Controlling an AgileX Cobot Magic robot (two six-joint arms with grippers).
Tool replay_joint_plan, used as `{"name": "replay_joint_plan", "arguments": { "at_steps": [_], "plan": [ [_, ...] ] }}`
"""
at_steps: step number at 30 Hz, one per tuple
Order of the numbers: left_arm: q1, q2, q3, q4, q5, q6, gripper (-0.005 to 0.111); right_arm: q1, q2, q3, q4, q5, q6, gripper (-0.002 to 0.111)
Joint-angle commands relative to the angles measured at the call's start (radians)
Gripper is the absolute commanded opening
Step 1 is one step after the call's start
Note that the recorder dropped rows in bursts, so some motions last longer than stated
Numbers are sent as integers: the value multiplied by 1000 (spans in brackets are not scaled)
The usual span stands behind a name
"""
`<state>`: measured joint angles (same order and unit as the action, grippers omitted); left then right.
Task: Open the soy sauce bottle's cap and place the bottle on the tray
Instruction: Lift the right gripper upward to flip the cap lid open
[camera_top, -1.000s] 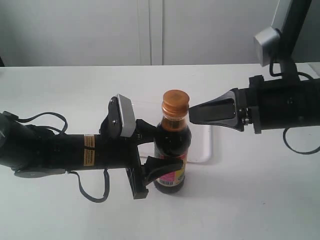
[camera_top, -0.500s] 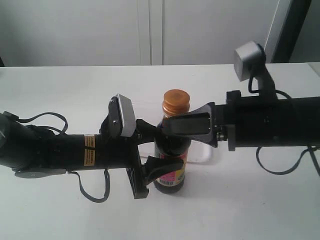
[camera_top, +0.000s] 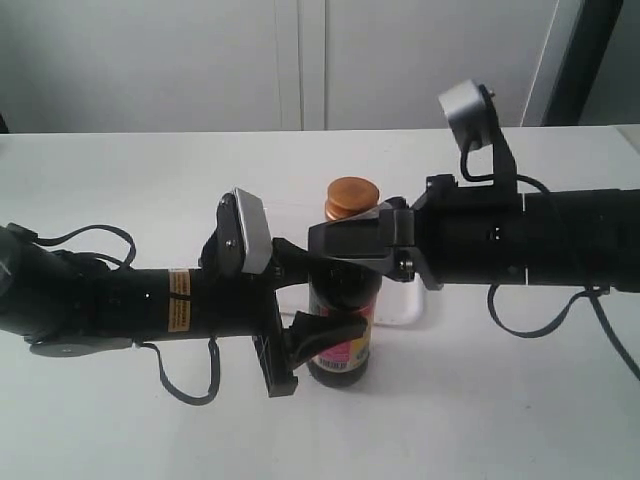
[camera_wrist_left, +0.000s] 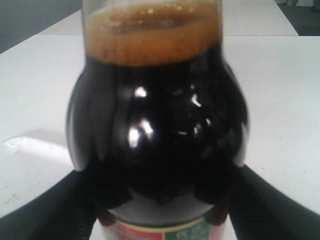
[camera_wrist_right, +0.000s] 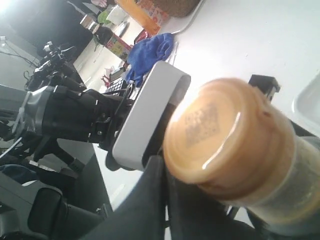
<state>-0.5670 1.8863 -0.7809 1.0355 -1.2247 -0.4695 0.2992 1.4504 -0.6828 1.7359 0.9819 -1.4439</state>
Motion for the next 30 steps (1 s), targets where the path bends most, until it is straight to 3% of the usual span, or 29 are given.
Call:
{"name": "replay_joint_plan", "arguments": {
  "at_steps": [1,8,13,16,24,30],
  "plan": [
    [-3,-1,-1,1,4,33,0,0,-3,-7,8,-71,-21,0],
    [-3,-1,2,5,4,69,0,-13,-3,-69,8,-74,-53,0],
    [-3,-1,32,-40,4,144,0,-135,-3,-307,8,-96,-12,0],
    [-3,-1,34,-42,4,149,0,-151,-3,-401,8,-96,18,0],
    [-3,-1,34,-47,4,149,0,-151,-3,-433,-307,-90,167,0],
    [-3,-1,34,-47,4,149,0,-151,-24,-433,-383,-190,192,0]
  ]
}}
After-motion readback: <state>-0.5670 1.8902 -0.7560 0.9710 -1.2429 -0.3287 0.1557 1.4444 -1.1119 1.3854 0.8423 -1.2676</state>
